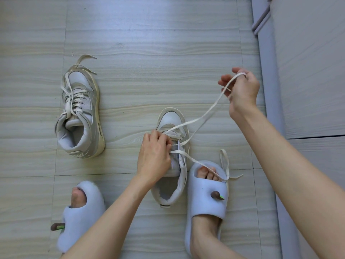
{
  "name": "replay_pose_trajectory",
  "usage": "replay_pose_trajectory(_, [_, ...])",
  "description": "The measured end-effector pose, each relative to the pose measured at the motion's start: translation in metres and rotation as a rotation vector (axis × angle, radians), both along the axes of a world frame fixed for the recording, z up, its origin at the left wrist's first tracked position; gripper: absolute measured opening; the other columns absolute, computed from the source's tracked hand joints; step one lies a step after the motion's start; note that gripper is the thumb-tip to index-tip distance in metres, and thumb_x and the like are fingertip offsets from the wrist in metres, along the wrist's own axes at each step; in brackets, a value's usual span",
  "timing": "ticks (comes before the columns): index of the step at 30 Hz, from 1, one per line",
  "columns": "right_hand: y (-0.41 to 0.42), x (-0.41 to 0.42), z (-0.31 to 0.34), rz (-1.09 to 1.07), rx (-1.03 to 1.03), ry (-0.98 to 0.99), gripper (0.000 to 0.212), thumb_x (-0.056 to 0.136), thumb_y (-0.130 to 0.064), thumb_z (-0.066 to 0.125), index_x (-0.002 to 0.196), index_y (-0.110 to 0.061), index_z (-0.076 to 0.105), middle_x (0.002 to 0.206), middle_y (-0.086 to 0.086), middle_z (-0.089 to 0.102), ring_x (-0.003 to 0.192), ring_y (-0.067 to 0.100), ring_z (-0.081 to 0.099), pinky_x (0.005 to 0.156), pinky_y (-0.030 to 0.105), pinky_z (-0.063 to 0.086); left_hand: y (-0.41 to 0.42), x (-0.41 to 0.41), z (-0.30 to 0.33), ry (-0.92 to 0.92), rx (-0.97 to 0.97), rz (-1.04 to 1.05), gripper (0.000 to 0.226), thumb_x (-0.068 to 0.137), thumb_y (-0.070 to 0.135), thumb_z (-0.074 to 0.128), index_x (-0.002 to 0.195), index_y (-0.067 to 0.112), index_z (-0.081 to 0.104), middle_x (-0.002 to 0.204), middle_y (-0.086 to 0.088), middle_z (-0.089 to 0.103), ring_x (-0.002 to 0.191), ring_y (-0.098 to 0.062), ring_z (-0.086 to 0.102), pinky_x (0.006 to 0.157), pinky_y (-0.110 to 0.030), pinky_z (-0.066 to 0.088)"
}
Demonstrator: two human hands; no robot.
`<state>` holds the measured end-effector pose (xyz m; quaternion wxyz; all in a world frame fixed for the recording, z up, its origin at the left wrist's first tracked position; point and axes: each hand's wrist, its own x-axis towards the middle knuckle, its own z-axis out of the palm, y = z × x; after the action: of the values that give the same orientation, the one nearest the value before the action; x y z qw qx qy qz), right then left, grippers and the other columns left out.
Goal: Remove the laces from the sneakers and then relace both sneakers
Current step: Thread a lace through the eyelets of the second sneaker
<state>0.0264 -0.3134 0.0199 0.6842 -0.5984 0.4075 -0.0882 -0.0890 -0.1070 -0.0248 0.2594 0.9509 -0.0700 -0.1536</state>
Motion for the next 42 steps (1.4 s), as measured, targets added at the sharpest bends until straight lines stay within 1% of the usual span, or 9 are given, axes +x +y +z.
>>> replay_pose_trajectory(11, [-0.023, -0.066, -0.038, -0.11, 0.449, 0.189, 0.019, 0.094, -0.005, 0.044, 0.084, -0.015, 0.057, 0.055, -0.003, 0.058, 0.049, 0.008, 0.053, 0.051, 0.021, 0.042, 0.034, 0.01, 0.035, 0.46, -1.225, 0.618, 0.019, 0.102, 0.012, 0.029, 0.087, 0.013, 0.042, 0.097, -0.01, 0.072, 0.101, -0.02, 0.066, 0.089, -0.028, 0.053])
replay_pose_trajectory(15, [-0.004, -0.084, -0.052, -0.009, 0.53, 0.281, 0.018, 0.092, -0.001, 0.043, 0.086, -0.011, 0.057, 0.071, 0.006, 0.053, 0.057, 0.012, 0.052, 0.053, 0.022, 0.042, 0.039, 0.024, 0.052, 0.611, -1.639, 0.783, 0.013, 0.091, 0.011, 0.036, 0.08, 0.012, 0.043, 0.058, 0.002, 0.055, 0.055, -0.012, 0.059, 0.068, -0.026, 0.056])
replay_pose_trajectory(19, [-0.003, -0.085, -0.053, -0.026, 0.568, 0.275, 0.017, 0.09, 0.002, 0.044, 0.088, -0.008, 0.057, 0.072, 0.007, 0.054, 0.06, 0.014, 0.052, 0.057, 0.024, 0.045, 0.054, 0.04, 0.054, 0.685, -1.24, 0.754, 0.019, 0.094, 0.006, 0.038, 0.079, 0.017, 0.043, 0.058, 0.001, 0.044, 0.04, -0.003, 0.034, 0.041, -0.013, 0.035])
replay_pose_trajectory(23, [0.002, -0.085, -0.051, 0.13, 0.406, 0.263, 0.019, 0.091, 0.001, 0.045, 0.087, -0.01, 0.06, 0.072, 0.004, 0.056, 0.061, 0.014, 0.054, 0.056, 0.023, 0.048, 0.077, 0.04, 0.044, 0.338, -0.304, 0.35, 0.007, 0.095, 0.02, 0.051, 0.089, 0.018, 0.056, 0.08, 0.001, 0.061, 0.062, -0.003, 0.052, 0.06, -0.022, 0.041])
replay_pose_trajectory(26, [0.014, -0.084, -0.05, 0.166, 0.386, 0.231, 0.016, 0.094, -0.008, 0.049, 0.084, -0.01, 0.061, 0.069, 0.002, 0.057, 0.06, 0.013, 0.055, 0.055, 0.023, 0.047, 0.085, 0.029, 0.037, 0.379, 0.009, 0.094, 0.018, 0.085, 0.04, 0.063, 0.085, 0.023, 0.064, 0.079, 0.005, 0.064, 0.076, -0.008, 0.057, 0.067, -0.025, 0.041])
replay_pose_trajectory(32, [0.025, -0.08, -0.045, 0.061, 0.69, 0.199, 0.021, 0.096, -0.028, 0.05, 0.085, -0.012, 0.06, 0.064, 0.0, 0.062, 0.06, 0.011, 0.058, 0.062, 0.025, 0.046, 0.086, 0.021, 0.039, 0.429, -0.439, 0.3, 0.026, 0.089, 0.031, 0.062, 0.064, 0.023, 0.063, 0.064, 0.007, 0.053, 0.06, -0.005, 0.041, 0.056, -0.016, 0.03])
replay_pose_trajectory(37, [0.046, -0.083, -0.046, 0.205, 0.664, 0.25, 0.022, 0.096, -0.016, 0.046, 0.079, -0.013, 0.059, 0.056, -0.002, 0.058, 0.063, 0.014, 0.056, 0.067, 0.028, 0.044, 0.061, 0.02, 0.047, 0.486, -1.103, 0.512, 0.035, 0.097, 0.011, 0.04, 0.064, 0.017, 0.051, 0.089, -0.002, 0.074, 0.098, -0.014, 0.066, 0.093, -0.025, 0.046])
replay_pose_trajectory(40, [0.046, -0.08, -0.045, 0.251, 0.694, 0.221, 0.023, 0.093, -0.002, 0.04, 0.088, -0.015, 0.058, 0.057, -0.003, 0.056, 0.059, 0.01, 0.059, 0.068, 0.028, 0.042, 0.064, 0.028, 0.049, 0.468, -1.416, 0.71, 0.028, 0.097, 0.015, 0.038, 0.069, 0.013, 0.042, 0.054, -0.002, 0.054, 0.054, -0.02, 0.059, 0.069, -0.033, 0.056])
replay_pose_trajectory(42, [0.042, -0.078, -0.045, 0.248, 0.723, 0.209, 0.028, 0.09, 0.003, 0.038, 0.092, -0.017, 0.057, 0.059, -0.004, 0.056, 0.058, 0.007, 0.058, 0.068, 0.027, 0.041, 0.07, 0.03, 0.043, 0.405, -1.191, 0.788, 0.03, 0.099, 0.017, 0.04, 0.069, 0.014, 0.039, 0.049, 0.003, 0.044, 0.04, -0.01, 0.038, 0.048, -0.025, 0.044])
